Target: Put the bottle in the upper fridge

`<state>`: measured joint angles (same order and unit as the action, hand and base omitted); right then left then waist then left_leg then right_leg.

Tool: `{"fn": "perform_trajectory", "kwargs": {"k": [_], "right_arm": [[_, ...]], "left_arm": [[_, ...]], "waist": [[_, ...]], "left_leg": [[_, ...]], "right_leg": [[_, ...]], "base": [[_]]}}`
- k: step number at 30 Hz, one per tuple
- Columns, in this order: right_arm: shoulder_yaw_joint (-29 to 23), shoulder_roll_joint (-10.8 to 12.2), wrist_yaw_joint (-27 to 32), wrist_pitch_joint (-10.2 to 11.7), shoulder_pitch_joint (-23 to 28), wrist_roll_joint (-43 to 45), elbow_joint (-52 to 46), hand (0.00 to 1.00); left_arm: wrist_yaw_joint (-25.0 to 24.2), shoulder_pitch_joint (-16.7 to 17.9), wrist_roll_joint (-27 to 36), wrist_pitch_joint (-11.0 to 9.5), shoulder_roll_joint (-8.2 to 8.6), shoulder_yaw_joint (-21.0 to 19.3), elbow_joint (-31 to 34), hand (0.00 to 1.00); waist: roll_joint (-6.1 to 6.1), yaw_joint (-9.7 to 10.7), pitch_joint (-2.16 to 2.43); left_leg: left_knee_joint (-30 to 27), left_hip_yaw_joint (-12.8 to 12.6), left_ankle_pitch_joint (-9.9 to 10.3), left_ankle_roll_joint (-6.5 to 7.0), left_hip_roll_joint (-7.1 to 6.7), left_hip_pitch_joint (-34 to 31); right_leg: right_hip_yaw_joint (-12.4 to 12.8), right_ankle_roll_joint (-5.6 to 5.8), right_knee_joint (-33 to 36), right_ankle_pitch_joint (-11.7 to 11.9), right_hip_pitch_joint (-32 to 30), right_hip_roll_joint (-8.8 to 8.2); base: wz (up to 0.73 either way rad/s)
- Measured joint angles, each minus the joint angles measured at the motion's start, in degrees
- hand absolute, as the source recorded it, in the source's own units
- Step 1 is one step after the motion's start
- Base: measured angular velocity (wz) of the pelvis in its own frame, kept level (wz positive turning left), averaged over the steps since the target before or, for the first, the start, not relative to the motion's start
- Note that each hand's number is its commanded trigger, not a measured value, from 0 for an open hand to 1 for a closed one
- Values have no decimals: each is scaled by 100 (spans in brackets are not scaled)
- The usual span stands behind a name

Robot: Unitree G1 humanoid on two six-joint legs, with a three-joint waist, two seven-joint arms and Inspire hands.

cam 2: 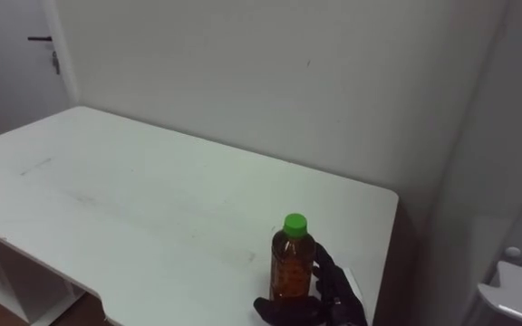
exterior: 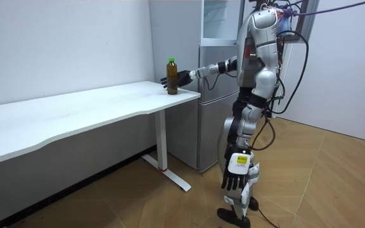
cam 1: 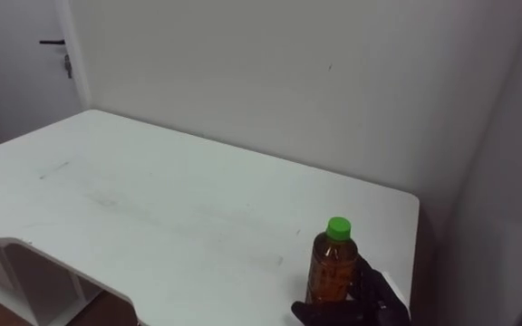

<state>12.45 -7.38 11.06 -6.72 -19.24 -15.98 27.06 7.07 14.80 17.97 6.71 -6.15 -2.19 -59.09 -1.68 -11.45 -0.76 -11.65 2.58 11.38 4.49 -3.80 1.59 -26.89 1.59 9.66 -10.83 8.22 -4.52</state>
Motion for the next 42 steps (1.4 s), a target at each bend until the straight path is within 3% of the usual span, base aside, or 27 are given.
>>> {"fn": "perform_trajectory", "kwargs": {"k": [6, 7, 9, 21, 38, 42], "right_arm": [[0, 7, 5, 77, -65, 0, 228, 0], [0, 8, 5, 80, -67, 0, 250, 58], [0, 6, 5, 96, -79, -1, 308, 100], [-22, -14, 40, 57, -154, -8, 463, 100], [7, 11, -79, 57, -221, -87, 444, 100], [9, 9, -46, -37, -218, -96, 294, 100]], "left_arm": [[-44, 198, -4, 133, -28, 5, 0, 0], [-48, 228, -6, 170, -28, 7, 0, 0], [-56, 266, -9, 213, -28, 11, 0, 0], [-157, 280, -22, 302, -64, 20, 16, 0], [-70, 150, -318, 310, -95, 29, 15, 0], [17, 149, -328, 263, -90, 54, 67, 0]], "waist": [[9, -3, 30], [12, -3, 31], [13, -3, 32], [-17, -9, 53], [-32, -14, 18], [-10, -4, 4]], "left_leg": [[-20, 76, 0, -1, -8, 0], [-20, 86, 0, -1, -9, 2], [-19, 101, 0, -1, -10, 5], [-21, 118, 0, -1, -16, 0], [-11, 122, -1, 0, -24, -52], [-4, 105, -1, 1, -24, -45]], "right_leg": [[-7, 0, 0, 0, 33, -17], [-9, 0, -1, 0, 45, -16], [-13, 1, -2, 0, 64, -15], [-15, 5, -1, -3, 69, -17], [-1, 11, 1, -7, -7, -29], [3, 16, -2, -10, -32, -33]], "base": [[6], [6], [6], [1], [0], [-1]]}}
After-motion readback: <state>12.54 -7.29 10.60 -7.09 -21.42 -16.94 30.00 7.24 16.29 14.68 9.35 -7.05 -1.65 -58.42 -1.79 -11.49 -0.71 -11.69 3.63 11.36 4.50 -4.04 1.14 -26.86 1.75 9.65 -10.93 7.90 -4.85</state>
